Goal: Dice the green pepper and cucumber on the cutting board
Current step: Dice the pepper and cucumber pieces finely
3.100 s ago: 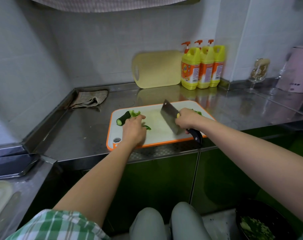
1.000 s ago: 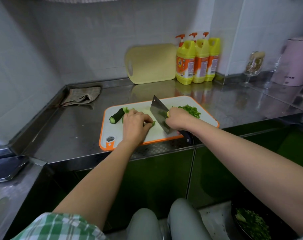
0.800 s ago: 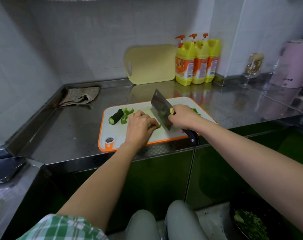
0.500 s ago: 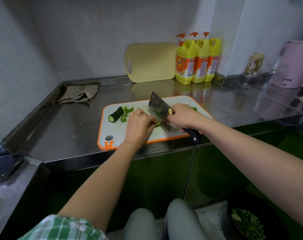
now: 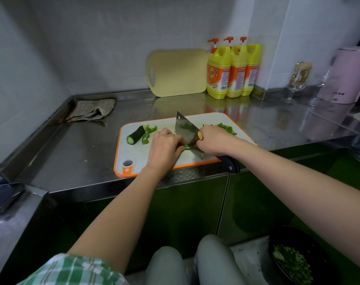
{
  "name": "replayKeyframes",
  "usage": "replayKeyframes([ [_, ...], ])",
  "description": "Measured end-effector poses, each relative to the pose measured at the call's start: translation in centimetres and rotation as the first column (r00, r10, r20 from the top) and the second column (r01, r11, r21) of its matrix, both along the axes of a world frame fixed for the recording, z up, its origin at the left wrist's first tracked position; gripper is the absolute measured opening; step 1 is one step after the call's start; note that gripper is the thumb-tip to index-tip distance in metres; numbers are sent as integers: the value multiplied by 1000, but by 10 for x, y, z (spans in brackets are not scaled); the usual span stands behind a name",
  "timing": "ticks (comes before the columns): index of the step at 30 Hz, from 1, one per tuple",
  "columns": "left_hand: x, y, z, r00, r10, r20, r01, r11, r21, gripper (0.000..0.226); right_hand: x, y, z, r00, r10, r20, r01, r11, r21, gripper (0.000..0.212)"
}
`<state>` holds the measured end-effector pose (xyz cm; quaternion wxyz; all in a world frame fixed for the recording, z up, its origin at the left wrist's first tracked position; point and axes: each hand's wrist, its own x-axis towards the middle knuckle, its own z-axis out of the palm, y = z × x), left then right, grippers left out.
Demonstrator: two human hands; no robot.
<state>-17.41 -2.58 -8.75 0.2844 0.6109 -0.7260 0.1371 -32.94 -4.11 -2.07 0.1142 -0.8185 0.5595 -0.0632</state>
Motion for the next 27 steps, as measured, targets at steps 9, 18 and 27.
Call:
replayKeyframes([
  [9, 0, -1, 0, 999, -5, -42, 6, 1000, 25, 9, 14, -7, 1, 1000, -23, 8, 22, 998, 66, 22],
  [18, -1, 3, 2, 996, -62, -68, 61, 998, -19, 10, 5, -10, -14, 969, -95, 227, 107, 993, -42, 20],
  [27, 0, 2, 1, 994, -15, -113, 20, 999, 39, 8, 1, 4, 5, 995, -11, 101, 7, 999, 35, 18],
])
